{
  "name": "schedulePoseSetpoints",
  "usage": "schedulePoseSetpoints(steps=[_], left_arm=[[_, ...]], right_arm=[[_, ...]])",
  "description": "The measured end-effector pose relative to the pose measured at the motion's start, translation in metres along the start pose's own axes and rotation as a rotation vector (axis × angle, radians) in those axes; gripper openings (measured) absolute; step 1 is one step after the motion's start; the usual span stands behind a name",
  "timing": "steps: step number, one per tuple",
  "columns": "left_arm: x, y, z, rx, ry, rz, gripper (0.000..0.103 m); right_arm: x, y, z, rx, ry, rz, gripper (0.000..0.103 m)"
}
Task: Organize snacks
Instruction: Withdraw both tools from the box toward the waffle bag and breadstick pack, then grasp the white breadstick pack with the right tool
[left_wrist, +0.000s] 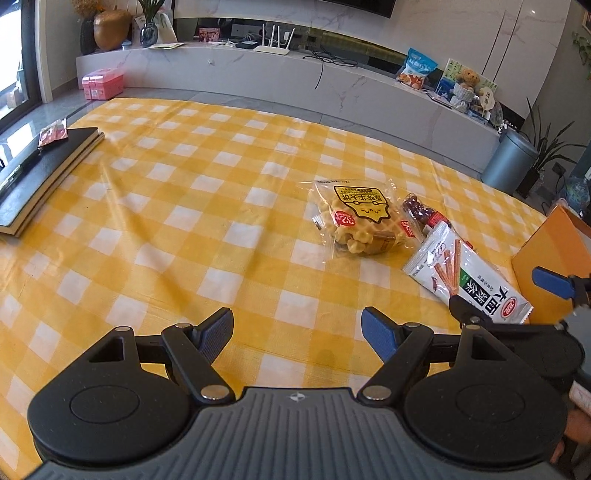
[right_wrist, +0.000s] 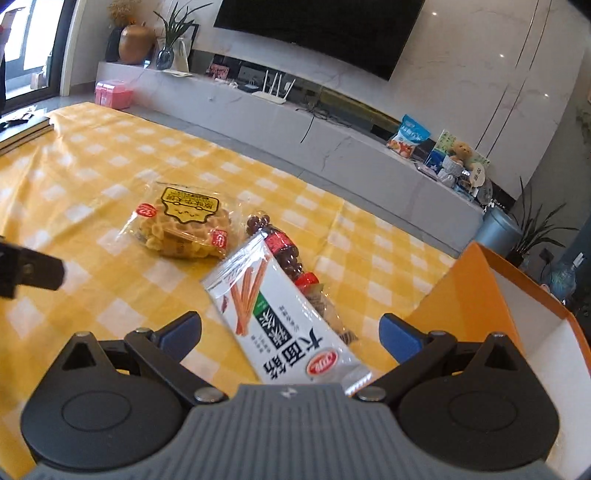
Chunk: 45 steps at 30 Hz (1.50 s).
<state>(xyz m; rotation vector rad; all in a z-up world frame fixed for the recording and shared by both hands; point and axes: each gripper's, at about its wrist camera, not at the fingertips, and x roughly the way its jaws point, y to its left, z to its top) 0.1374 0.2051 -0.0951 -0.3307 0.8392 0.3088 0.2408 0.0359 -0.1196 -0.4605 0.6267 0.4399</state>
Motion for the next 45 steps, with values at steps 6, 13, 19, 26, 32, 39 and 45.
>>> schedulePoseSetpoints(steps=[6,13,19,26,32,39,45], left_arm=[[-0.001,-0.003,-0.001,-0.009,0.010,-0.034,0.093],[-0.001,-0.004,0.000,-0.007,0.018,-0.025,0.093],[-0.008,0.002,0.002,-0.018,0.002,-0.015,0.093],[-0.006,0.013,0.003,-0.044,0.016,0.010,0.093],[-0.004,0.008,0.001,-0.032,0.026,-0.017,0.093],[-0.012,-0.007,0.002,0.004,0.002,-0.060,0.093],[-0.018,-0.038,0.006,0.040,0.022,-0.158,0.093]], right_arm=[[0.020,-0.002,-0.014,-0.013,0.074,0.013,0.085],[0.001,0.006,-0.025,-0.024,0.084,0.029,0.067],[-0.027,-0.004,-0.042,0.101,0.196,0.165,0.059],[-0.039,-0.015,-0.059,0.227,0.229,0.261,0.082],[-0.033,-0.009,-0.053,0.274,0.141,0.238,0.082],[-0.031,0.002,-0.054,0.238,0.121,0.196,0.051],[-0.033,-0.007,-0.057,0.266,0.155,0.169,0.050]])
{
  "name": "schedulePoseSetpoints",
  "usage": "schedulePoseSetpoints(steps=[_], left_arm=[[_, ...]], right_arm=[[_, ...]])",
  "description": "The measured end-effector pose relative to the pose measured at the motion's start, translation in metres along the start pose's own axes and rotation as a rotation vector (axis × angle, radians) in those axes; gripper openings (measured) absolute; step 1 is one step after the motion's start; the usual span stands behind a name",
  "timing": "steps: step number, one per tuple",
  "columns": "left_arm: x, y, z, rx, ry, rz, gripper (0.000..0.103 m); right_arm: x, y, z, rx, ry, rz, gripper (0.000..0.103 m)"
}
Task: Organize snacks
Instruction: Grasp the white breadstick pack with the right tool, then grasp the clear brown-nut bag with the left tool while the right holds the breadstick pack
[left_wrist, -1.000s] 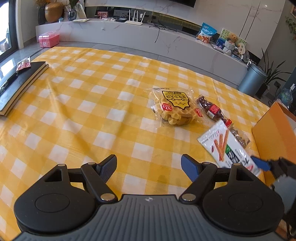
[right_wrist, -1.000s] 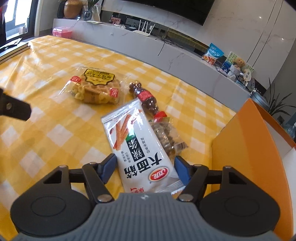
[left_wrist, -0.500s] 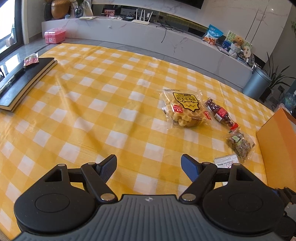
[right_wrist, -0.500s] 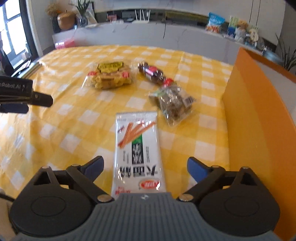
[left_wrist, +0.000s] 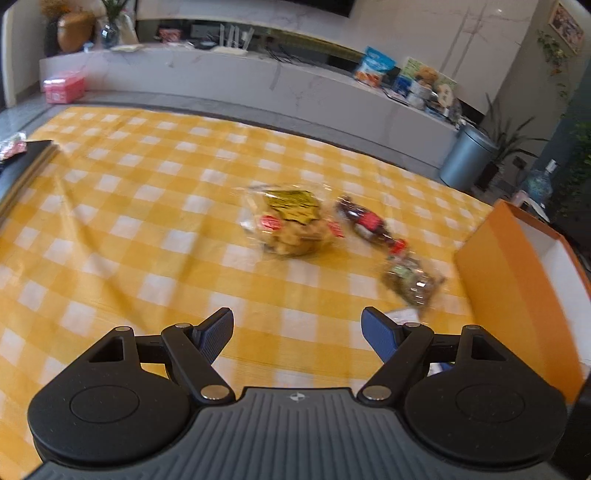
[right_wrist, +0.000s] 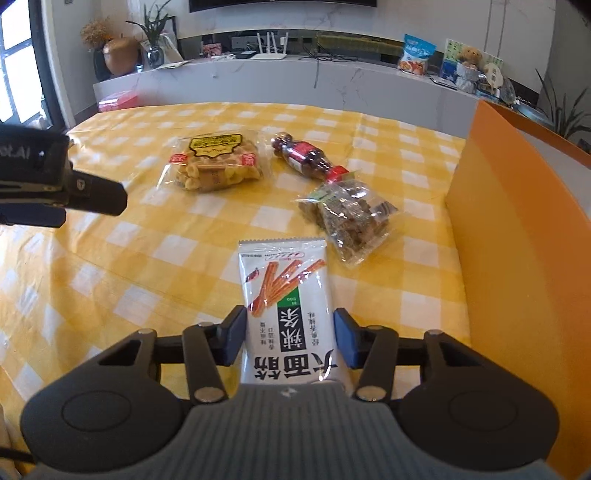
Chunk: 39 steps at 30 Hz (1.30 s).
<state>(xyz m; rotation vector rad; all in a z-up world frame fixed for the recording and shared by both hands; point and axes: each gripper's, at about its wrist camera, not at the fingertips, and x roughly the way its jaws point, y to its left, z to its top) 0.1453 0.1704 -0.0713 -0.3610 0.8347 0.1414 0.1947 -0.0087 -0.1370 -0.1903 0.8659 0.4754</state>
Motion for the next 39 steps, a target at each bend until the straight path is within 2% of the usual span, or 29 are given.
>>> schedulePoseSetpoints(steps=[3,8,14,18,21,24,27,30,32,36,37,39], left_arm=[[0.008,-0.026,0.011,0.030,0.038,-0.047,0.093],[0.033,-0.077,0.028,0.119,0.153,-0.069,0.093],[0.080,-0.126,0.055,0.177,0.330,0.013,0.088],[0.105,-0.142,0.070,0.223,0.420,0.096,0.084],[0.124,-0.145,0.078,0.202,0.475,0.139,0.084],[0.138,-0.143,0.084,0.175,0.480,0.142,0.082],[0.155,-0.147,0.086,0.186,0.499,0.193,0.083],[0.166,-0.146,0.084,0.152,0.533,0.165,0.084],[0.170,-0.147,0.085,0.129,0.517,0.169,0.086],[0.184,-0.159,0.082,0.151,0.529,0.198,0.089],[0.189,-0.162,0.079,0.160,0.541,0.205,0.094],[0.198,-0.167,0.075,0.201,0.549,0.228,0.096]], right_arm=[[-0.004,-0.006,-0.005,0.022,0.000,0.002,0.050],[-0.005,-0.007,-0.008,0.028,-0.010,0.003,0.051],[-0.004,-0.017,-0.007,0.084,-0.013,0.044,0.051],[-0.003,-0.021,-0.007,0.105,-0.014,0.059,0.051],[-0.001,-0.021,-0.007,0.109,-0.017,0.060,0.052],[-0.001,-0.019,-0.008,0.101,-0.021,0.053,0.052],[-0.001,-0.017,-0.008,0.089,-0.022,0.045,0.052],[-0.002,-0.017,-0.009,0.089,-0.024,0.044,0.052],[-0.002,-0.016,-0.008,0.089,-0.023,0.040,0.052],[-0.002,-0.015,-0.009,0.079,-0.029,0.034,0.052],[-0.003,-0.015,-0.009,0.080,-0.030,0.036,0.052],[-0.003,-0.016,-0.010,0.083,-0.032,0.040,0.052]])
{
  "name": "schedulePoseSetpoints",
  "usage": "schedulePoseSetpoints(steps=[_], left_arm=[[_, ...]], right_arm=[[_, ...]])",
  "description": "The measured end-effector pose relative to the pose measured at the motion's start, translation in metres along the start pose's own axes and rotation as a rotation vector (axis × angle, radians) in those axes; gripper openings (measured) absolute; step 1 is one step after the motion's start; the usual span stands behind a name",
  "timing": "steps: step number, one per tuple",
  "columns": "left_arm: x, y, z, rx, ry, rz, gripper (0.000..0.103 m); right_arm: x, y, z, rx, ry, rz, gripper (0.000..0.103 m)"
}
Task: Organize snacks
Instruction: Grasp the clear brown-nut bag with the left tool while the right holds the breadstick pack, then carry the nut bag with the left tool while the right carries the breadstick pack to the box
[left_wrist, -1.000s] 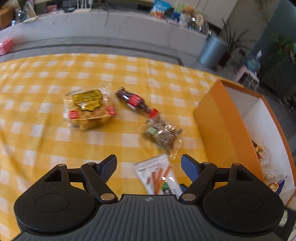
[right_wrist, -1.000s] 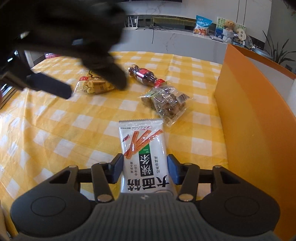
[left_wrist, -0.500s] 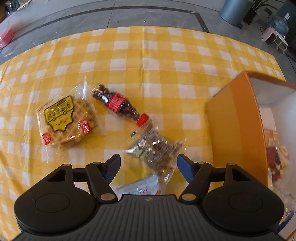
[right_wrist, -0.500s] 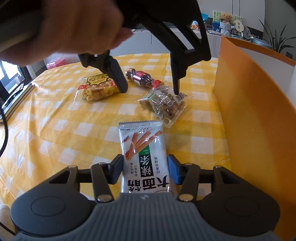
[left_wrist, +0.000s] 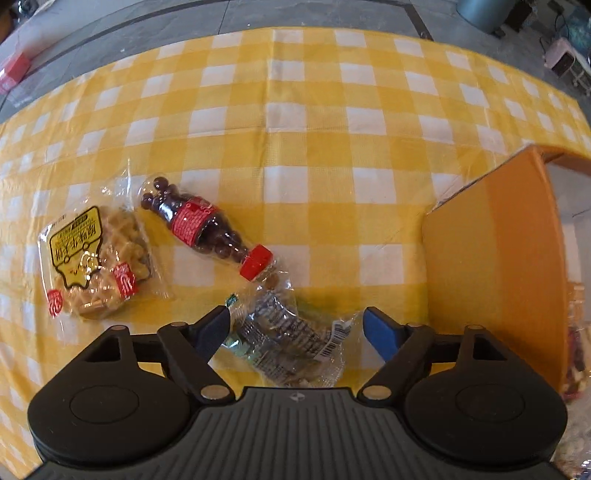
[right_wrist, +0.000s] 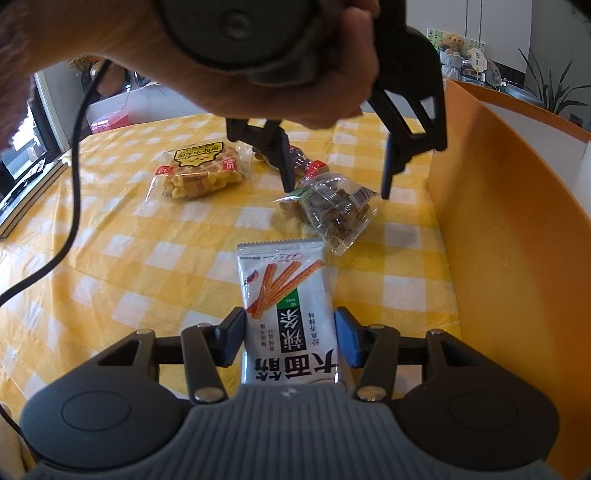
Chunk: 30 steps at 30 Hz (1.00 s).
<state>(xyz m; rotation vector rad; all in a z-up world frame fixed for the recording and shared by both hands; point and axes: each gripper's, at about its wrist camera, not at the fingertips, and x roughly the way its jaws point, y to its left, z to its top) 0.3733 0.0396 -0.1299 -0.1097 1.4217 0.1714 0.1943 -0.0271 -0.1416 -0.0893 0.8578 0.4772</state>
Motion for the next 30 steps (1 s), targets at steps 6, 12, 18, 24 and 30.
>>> schedulePoseSetpoints(steps=[6,12,18,24,30], left_arm=[[0.004,0.004,0.003,0.007,0.011,-0.005,0.075],[-0.017,0.016,-0.018,0.074,-0.019,-0.072,0.068],[-0.063,0.046,-0.056,0.081,-0.162,-0.167,0.067],[-0.115,0.072,-0.078,0.032,-0.317,-0.215,0.067],[-0.171,0.101,-0.113,-0.120,-0.505,-0.378,0.067]], right_arm=[[0.000,0.003,-0.002,-0.013,-0.006,-0.003,0.052],[-0.001,-0.001,-0.001,0.022,-0.003,-0.002,0.050],[-0.008,-0.004,0.000,0.027,0.007,-0.016,0.048],[-0.026,0.004,0.005,-0.009,-0.044,-0.004,0.048],[-0.054,-0.007,0.018,0.006,-0.134,0.023,0.048]])
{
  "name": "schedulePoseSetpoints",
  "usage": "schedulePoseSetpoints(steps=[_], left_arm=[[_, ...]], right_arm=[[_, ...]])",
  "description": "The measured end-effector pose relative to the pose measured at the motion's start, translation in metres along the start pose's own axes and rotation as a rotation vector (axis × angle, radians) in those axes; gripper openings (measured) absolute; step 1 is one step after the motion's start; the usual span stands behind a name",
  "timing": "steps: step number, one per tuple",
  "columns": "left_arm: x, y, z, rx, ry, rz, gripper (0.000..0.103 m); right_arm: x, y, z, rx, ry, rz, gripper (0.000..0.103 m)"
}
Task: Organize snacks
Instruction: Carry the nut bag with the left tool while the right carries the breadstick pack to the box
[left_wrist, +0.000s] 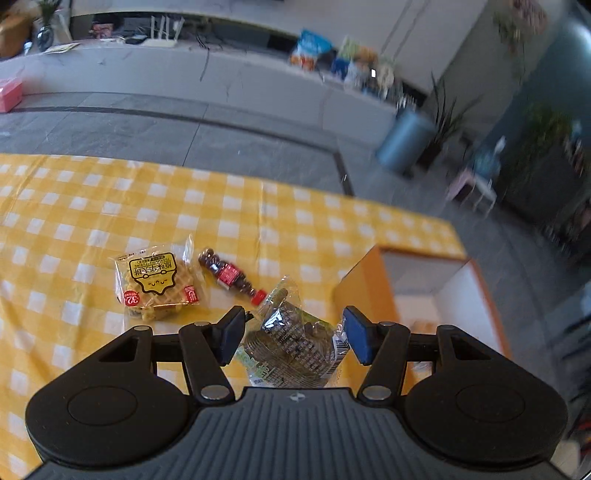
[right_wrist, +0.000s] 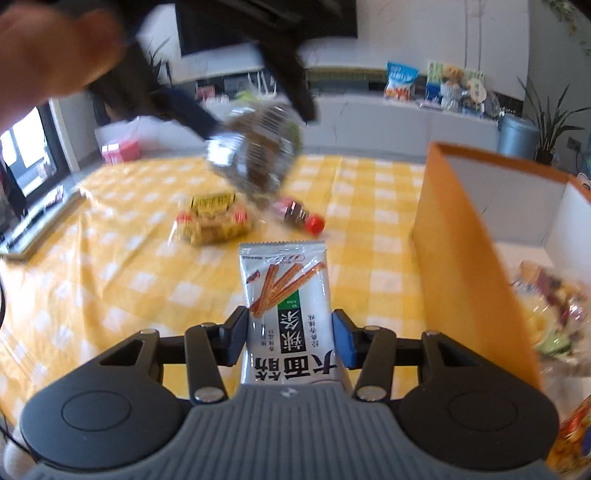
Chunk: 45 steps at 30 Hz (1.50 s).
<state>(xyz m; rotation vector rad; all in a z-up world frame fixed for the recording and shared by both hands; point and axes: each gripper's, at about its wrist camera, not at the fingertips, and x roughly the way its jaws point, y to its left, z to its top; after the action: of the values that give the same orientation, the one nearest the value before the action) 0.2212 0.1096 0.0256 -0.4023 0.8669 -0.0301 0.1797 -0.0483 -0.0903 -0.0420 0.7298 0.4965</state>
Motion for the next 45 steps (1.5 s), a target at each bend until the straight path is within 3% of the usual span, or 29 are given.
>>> schedulePoseSetpoints(steps=[4,10,16,20,25,36,45], left_arm=[[-0.030,-0.008,-0.008,-0.039,-0.106,-0.100,0.067],[-0.034,-0.036,-0.017,-0.012,-0.163,-0.183,0.067],[-0.023,-0.071,-0.031,0.062,-0.178,-0.237,0.067],[-0.005,-0.091,-0.037,0.081,-0.135,-0.287,0.067],[0.021,-0.112,-0.048,0.107,-0.077,-0.317,0.067],[0.062,-0.122,-0.065,0.115,-0.007,-0.308,0.067],[0.060,-0.115,-0.069,0.108,0.010,-0.289,0.067]], right_arm=[[-0.032,-0.016,0.013,0.039,-0.084,0.025,0.048],[-0.091,-0.048,0.030,0.084,-0.231,-0.063,0.048],[-0.107,-0.093,0.024,0.131,-0.220,-0.250,0.048],[-0.115,-0.122,0.021,0.191,-0.239,-0.336,0.048],[-0.116,-0.161,0.011,0.352,-0.229,-0.299,0.048],[-0.081,-0.195,-0.001,0.424,-0.105,-0.420,0.048],[-0.072,-0.214,-0.006,0.528,-0.103,-0.358,0.048]])
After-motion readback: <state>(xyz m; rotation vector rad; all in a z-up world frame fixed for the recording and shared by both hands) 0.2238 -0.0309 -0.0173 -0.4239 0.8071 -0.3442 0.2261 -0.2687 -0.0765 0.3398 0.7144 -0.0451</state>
